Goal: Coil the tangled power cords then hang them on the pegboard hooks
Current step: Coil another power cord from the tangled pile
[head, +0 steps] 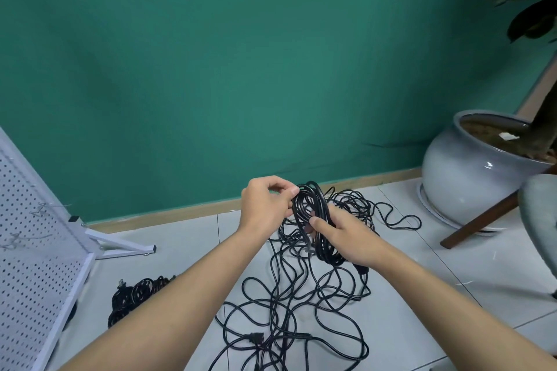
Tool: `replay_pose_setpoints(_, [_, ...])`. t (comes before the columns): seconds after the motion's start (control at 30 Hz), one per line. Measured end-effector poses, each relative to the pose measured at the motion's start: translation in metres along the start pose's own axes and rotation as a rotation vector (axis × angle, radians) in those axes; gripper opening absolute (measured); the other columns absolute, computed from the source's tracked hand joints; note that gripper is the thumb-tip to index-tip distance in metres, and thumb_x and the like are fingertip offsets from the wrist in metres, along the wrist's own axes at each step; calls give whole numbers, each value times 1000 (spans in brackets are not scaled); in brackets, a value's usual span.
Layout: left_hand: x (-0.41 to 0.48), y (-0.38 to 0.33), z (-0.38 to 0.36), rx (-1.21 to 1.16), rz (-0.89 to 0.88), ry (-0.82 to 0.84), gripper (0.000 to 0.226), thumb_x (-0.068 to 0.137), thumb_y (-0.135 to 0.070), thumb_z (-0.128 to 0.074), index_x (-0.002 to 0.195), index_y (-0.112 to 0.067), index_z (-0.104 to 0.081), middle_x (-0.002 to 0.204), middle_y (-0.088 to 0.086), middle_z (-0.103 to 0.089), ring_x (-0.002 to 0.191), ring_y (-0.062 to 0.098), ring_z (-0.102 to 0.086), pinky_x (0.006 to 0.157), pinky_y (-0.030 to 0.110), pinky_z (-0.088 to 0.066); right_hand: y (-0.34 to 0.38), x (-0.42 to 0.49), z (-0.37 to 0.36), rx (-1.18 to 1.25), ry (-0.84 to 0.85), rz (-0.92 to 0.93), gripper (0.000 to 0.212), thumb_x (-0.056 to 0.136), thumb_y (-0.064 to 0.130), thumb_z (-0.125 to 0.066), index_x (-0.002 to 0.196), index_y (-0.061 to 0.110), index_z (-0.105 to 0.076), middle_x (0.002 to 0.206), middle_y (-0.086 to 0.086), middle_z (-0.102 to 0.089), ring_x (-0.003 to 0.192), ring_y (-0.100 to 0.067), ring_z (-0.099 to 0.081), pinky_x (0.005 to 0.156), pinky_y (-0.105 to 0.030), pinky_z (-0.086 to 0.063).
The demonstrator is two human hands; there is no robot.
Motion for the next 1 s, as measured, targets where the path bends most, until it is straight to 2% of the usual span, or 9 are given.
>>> replay_pose_setpoints(0.1, [2,2,0,-47,28,-8,11,90,-10,-77,81,-13,-78,87,9,-71,72,14,-66,67,32,-65,3,1,0,37,1,19,15,108,25,-51,111,34,-62,101,19,-66,97,9,-59,93,-19,-45])
replay_pose_setpoints(0.27, [4,-2,-1,30,-85,5,8,91,-11,-77,84,-13,-80,81,4,-74,73,11,-67,64,29,-64,-4,-1,-11,300,80,-103,18,109,19,-48,112,4,-57,93,-4,-70,86,-17,-71,79,-35,-60])
replay_pose_setpoints(0.4, [3,7,-7,-74,-47,35,10,98,-22,-70,97,-16,-77,89,4,-75,80,14,-72,68,35,-65,-7,0,-3,311,35,-91,15,109,23,-51,114,14,-63,90,4,-69,88,-11,-67,88,-40,-58])
replay_pose_setpoints(0.5, [-2,35,-30,-90,115,225,18,105,-15,-53,109,-19,-69,105,4,-76,92,19,-75,80,37,-63,-8,1,3,435,-23,-129,16,108,20,-52,114,17,-67,88,6,-71,84,-11,-67,79,-36,-58])
replay_pose_setpoints(0.63, [-30,54,-66,233,15,629,38,98,7,-47,110,-22,-68,110,-8,-74,106,7,-69,96,25,-53,-10,2,6,636,-34,-171,21,108,20,-53,105,2,-64,89,-9,-70,75,-20,-67,75,-45,-58])
replay_pose_setpoints(0.73, [-46,62,-82,272,2,790,28,102,-2,-57,105,-28,-68,114,-9,-73,108,-3,-66,102,17,-47,-8,1,12,756,-66,-201,20,107,18,-52,98,6,-65,83,-5,-72,68,-18,-66,64,-34,-59])
replay_pose_setpoints(0.8, [-47,73,-86,283,10,831,18,103,-10,-59,114,-21,-68,120,-7,-72,115,1,-65,108,20,-45,-10,1,18,806,-98,-209,18,107,17,-53,100,8,-66,88,-7,-74,67,-18,-66,63,-34,-58])
replay_pose_setpoints(0.87, [-43,81,-83,352,-2,822,16,104,-13,-59,117,-10,-69,118,-6,-73,113,3,-67,107,22,-47,-14,1,23,821,-127,-222,16,107,18,-53,102,8,-65,91,-8,-75,66,-18,-65,63,-36,-57])
replay_pose_setpoints(1.0, [-34,79,-70,534,-112,715,15,103,-26,-60,103,-16,-72,99,-8,-76,95,5,-70,91,24,-52,-23,-1,33,757,-228,-247,20,107,23,-54,99,8,-64,86,-6,-72,63,-17,-62,60,-33,-55])
Point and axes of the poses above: each hand's wrist, its own x-axis towards the middle knuckle, its own z-axis out of the back of the hand, y = z × x, the point moved 9 cm from there along x, towards the middle knuckle
